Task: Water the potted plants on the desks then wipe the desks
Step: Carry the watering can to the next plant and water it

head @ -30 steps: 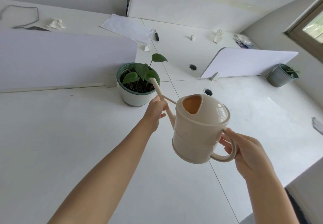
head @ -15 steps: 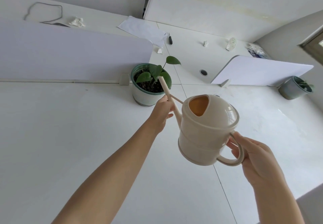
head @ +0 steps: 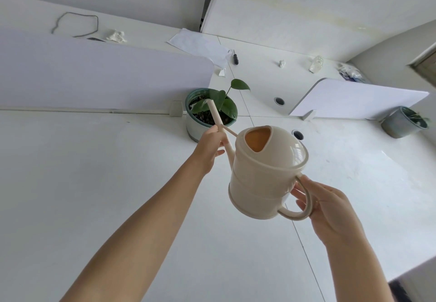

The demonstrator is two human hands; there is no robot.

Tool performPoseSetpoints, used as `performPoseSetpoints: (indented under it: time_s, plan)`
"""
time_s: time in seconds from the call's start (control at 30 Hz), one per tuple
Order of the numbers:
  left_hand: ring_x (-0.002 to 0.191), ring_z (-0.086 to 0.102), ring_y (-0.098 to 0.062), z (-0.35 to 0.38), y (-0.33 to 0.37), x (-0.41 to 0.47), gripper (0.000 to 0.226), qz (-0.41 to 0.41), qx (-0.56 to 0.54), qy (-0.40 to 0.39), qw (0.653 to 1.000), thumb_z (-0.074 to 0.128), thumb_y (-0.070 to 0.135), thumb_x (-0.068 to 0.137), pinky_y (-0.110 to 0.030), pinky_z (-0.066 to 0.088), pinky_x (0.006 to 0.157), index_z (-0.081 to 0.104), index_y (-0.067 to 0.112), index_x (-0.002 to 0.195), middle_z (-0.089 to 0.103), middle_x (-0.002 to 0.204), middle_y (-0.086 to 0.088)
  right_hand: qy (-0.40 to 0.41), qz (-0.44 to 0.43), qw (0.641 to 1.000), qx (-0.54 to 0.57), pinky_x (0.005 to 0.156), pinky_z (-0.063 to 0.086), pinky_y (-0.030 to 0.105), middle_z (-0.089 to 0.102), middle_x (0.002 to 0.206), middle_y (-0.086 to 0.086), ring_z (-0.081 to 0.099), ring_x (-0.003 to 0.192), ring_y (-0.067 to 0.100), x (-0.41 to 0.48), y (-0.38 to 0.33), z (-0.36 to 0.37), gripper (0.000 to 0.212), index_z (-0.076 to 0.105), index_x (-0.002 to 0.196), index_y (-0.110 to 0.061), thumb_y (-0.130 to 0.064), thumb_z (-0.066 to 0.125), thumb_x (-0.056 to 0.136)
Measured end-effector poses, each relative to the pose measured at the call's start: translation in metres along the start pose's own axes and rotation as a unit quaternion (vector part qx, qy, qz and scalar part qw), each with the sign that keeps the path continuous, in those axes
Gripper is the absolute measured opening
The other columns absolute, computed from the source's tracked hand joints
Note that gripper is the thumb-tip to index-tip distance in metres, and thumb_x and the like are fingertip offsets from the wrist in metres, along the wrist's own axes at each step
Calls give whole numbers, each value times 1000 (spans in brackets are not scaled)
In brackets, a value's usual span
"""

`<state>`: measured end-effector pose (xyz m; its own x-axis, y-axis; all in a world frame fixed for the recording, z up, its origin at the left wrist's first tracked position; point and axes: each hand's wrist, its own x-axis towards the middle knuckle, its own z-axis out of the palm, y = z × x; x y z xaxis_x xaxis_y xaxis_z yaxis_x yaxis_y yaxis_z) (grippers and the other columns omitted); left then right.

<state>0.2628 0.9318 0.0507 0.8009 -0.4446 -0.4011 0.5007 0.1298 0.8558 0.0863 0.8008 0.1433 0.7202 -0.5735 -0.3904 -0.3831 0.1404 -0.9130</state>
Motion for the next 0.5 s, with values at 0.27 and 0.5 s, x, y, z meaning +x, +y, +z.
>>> performPoseSetpoints:
  time_s: [0.27,0.5]
  plan:
    - [117,52,-27,-1,-23,-31,51,-7,-15,33,999,40,6,85,-35,38,89,41,12,136,50,133,-10,10,21,1000,15,68,36,27,69,52,-7,62,84,20,-5,32,-18,39,66,56,-11,-12,47,90]
    - [116,51,-22,-17,-42,-84,36,12,-7,97,995,39,8,88,-36,37,95,46,22,121,56,117,-3,13,61,998,0,70,39,28,59,41,-6,59,79,20,-1,71,-23,37,53,58,-7,-21,45,91]
